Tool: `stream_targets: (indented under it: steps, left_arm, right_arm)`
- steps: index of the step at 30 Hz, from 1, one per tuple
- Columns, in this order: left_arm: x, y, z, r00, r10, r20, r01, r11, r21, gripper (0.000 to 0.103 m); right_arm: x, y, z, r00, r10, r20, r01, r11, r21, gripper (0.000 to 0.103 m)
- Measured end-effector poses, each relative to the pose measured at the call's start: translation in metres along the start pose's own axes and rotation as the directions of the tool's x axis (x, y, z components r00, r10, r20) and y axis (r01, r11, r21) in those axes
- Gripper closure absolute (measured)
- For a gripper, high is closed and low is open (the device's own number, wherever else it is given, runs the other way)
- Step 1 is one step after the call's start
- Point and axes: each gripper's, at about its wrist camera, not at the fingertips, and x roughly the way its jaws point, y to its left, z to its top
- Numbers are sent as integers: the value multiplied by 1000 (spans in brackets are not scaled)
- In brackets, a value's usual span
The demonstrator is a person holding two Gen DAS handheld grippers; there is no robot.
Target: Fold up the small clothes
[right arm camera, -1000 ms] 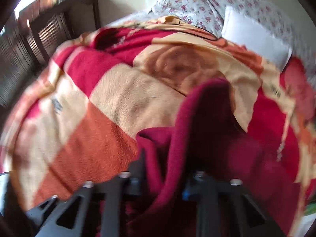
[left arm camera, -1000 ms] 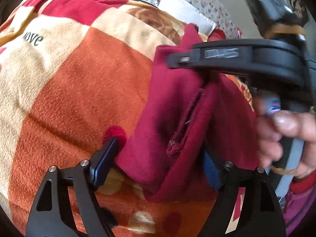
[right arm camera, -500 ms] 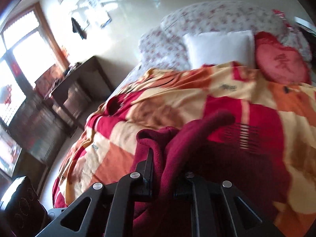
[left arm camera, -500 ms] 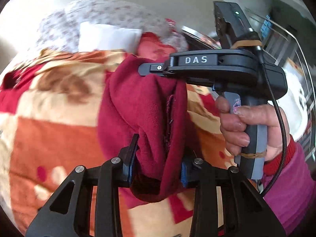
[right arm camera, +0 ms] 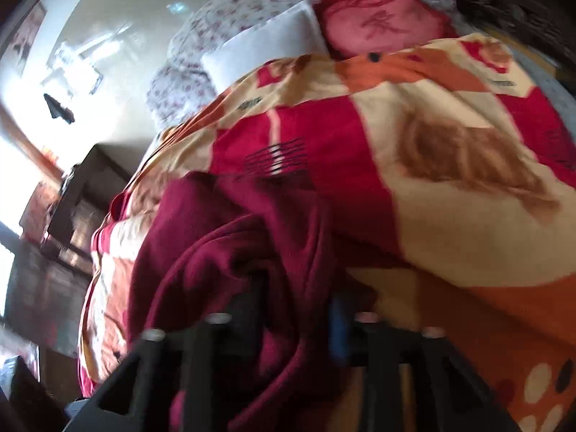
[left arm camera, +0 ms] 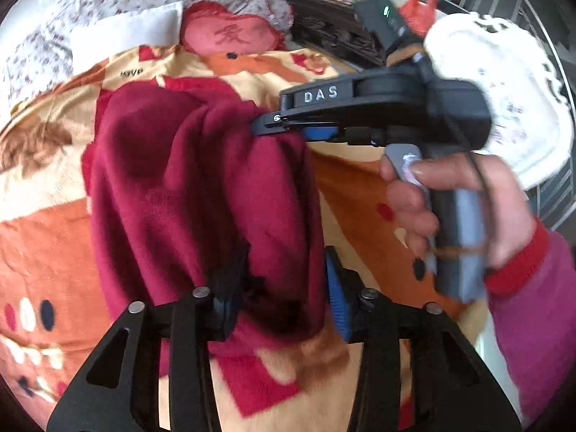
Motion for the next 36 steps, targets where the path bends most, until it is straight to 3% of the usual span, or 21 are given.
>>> stream_targets:
  steps: [2, 4, 7, 9, 11, 13, 17, 23, 26, 30, 34, 36]
  left_arm:
    - [-24, 1, -3, 999, -41, 12, 41, 999, 19, 59]
    - [-41, 5, -7, 999, -25, 31, 24, 999, 38, 59]
    - [-53, 24, -12, 994, 84, 64, -87, 995, 43, 59]
    - [-47, 46, -11, 982, 180, 64, -182, 983, 21, 59]
    - [-40, 61, -13, 977, 206, 46, -206, 978, -12, 59]
    - [-27, 72, -15, 977, 215, 11, -214, 976, -37, 59]
    - [-5, 73, -21, 975, 221, -21, -221, 975, -23, 59]
    - [6, 62, -31, 967, 252, -32, -253, 968, -1, 59]
    - [4, 65, -30, 970, 238, -39, -239, 971, -16, 59]
    - [-3, 65, -33, 977, 213, -32, -213, 977, -22, 56]
    - [8, 65, -36, 978, 199, -63, -202, 979, -34, 55]
    - [5, 62, -34, 976, 213, -51, -215, 976, -26, 56]
  right_arm:
    - [-14, -3, 2, 999, -25, 40, 25, 1000, -9, 64]
    - [-25, -1, 4, 997, -43, 68, 44, 999, -18, 64]
    - [-39, 2, 9, 992, -55, 117, 56, 998, -6, 63]
    - [-45, 10, 11, 991, 10, 132, -9, 1000, -7, 63]
    - [-41, 23, 8, 993, 73, 94, -71, 997, -25, 63]
    - [-35, 39, -2, 999, 22, 33, -21, 998, -51, 63]
    - [-42, 48, -34, 1000, -10, 12, 10, 998, -56, 62]
    - [-23, 47, -60, 997, 63, -44, -63, 998, -4, 59]
    - [-21, 49, -58, 999, 45, -20, -46, 998, -43, 90]
    - [-45, 39, -60, 999, -13, 45, 16, 997, -73, 95]
    - [-28, 7, -72, 999, -43, -23, 43, 999, -14, 95]
    - [-31, -1, -75, 1000, -28, -5, 28, 999, 16, 93]
